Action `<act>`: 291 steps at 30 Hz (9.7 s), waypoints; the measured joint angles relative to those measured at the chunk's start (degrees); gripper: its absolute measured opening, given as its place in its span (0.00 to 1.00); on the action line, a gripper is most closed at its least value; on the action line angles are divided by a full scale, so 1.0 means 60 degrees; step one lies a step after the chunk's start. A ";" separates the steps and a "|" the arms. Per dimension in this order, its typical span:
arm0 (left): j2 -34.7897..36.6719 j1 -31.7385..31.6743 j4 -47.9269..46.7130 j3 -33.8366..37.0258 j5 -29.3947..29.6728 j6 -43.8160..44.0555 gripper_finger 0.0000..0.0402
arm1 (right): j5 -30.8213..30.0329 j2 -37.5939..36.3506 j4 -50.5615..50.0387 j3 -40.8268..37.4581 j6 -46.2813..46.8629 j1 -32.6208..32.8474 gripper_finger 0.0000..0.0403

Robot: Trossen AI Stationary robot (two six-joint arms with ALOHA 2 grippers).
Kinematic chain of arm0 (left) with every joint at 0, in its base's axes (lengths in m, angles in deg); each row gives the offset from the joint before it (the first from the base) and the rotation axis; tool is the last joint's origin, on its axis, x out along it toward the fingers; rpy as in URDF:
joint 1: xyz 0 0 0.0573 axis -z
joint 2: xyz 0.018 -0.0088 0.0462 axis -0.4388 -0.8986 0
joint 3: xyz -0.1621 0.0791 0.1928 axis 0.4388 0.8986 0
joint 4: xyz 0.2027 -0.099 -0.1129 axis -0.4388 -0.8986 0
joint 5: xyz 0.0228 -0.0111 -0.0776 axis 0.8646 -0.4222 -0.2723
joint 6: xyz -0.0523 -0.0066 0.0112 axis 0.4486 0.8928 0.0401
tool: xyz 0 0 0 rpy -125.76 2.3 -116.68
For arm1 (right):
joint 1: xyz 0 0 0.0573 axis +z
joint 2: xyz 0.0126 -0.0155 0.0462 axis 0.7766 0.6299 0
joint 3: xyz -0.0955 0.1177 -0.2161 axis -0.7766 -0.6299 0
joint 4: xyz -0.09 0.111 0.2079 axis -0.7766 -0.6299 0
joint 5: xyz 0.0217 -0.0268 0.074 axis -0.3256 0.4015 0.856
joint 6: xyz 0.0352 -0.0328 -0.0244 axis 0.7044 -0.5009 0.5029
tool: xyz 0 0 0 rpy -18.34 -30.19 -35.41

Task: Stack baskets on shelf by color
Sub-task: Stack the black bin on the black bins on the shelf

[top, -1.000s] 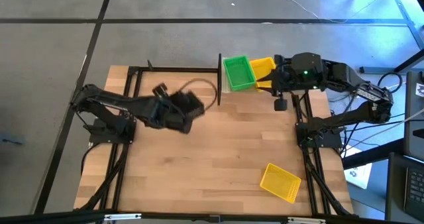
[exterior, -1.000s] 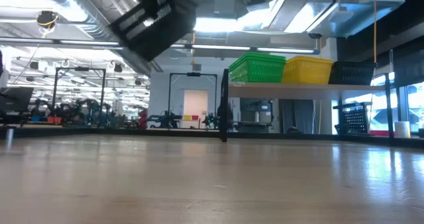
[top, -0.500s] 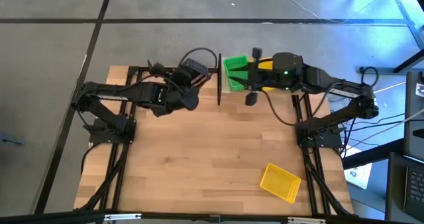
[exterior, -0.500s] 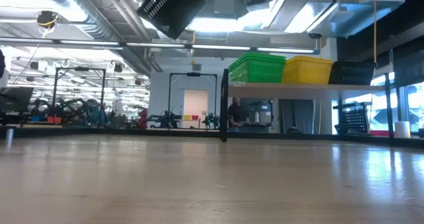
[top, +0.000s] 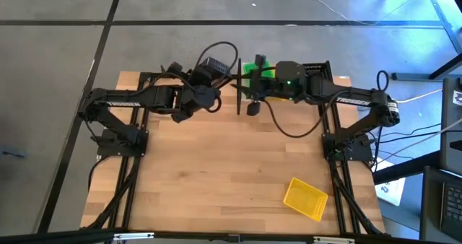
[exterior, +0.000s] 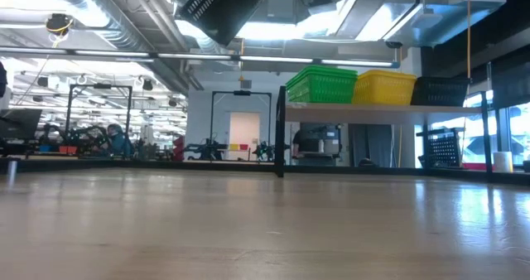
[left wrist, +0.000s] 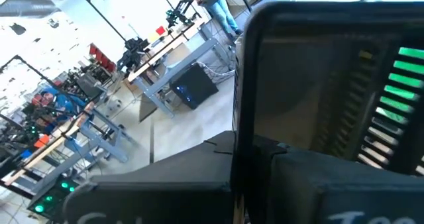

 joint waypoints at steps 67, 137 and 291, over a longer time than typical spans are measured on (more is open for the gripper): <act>-0.0004 0.0321 0.0307 0.0000 -0.0396 -0.0076 0.00 | -0.1530 0.1225 0.1183 0.0000 -0.1049 -0.0135 0.27; 0.0135 0.2862 0.0380 -0.0036 -0.0384 0.0976 0.15 | -0.4454 -0.0109 -0.0460 -0.0007 -0.2333 -0.0047 0.00; 0.0330 0.0856 0.0511 -0.0025 -0.2552 0.0565 0.15 | -0.2725 -0.4542 -1.0745 0.0120 -0.3363 -0.4239 0.04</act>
